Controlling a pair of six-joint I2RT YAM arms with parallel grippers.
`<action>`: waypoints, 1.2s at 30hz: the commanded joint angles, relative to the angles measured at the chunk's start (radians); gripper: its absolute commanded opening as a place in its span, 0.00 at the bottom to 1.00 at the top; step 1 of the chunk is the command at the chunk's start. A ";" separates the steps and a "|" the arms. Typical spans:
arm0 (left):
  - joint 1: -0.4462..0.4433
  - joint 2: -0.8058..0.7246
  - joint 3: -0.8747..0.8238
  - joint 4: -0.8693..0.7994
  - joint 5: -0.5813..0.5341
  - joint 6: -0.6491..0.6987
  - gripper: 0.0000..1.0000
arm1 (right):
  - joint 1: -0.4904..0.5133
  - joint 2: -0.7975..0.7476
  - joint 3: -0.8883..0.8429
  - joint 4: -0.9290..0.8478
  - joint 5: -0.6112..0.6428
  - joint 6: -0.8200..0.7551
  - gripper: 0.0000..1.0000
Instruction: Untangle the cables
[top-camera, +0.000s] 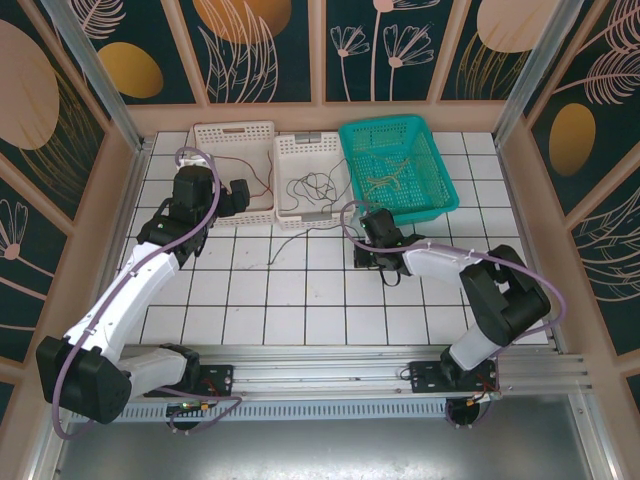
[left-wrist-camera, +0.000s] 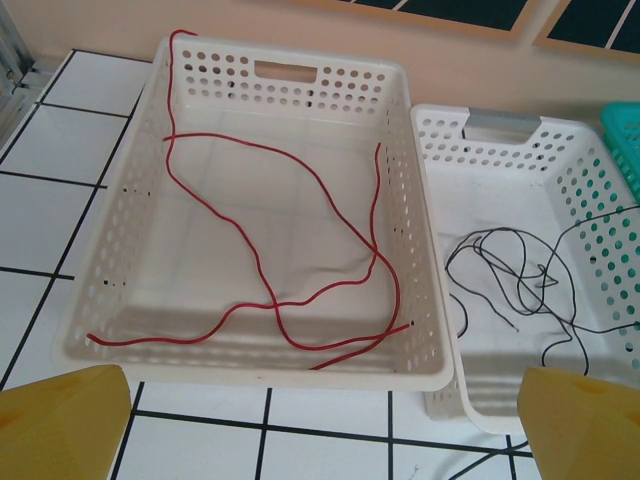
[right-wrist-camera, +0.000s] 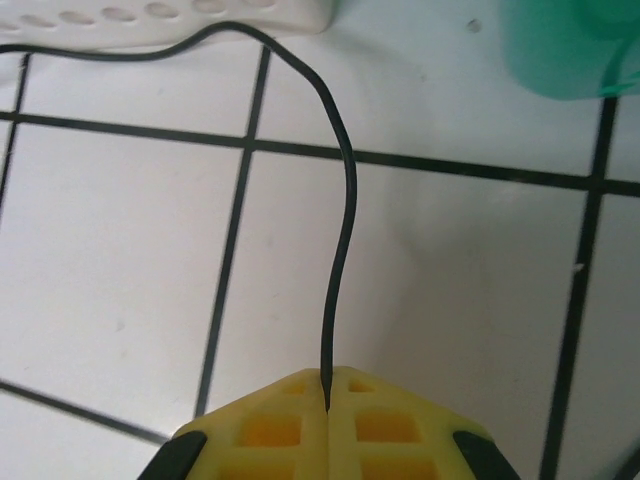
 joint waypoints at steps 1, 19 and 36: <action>-0.006 -0.009 -0.006 0.021 -0.013 0.022 0.98 | 0.015 -0.068 0.008 -0.032 -0.078 -0.005 0.00; -0.005 -0.011 -0.006 0.021 -0.022 0.026 0.98 | 0.047 -0.298 0.131 -0.130 -0.171 0.017 0.00; -0.005 -0.017 -0.014 0.030 -0.022 0.025 0.99 | 0.049 -0.285 0.426 -0.197 -0.138 0.041 0.00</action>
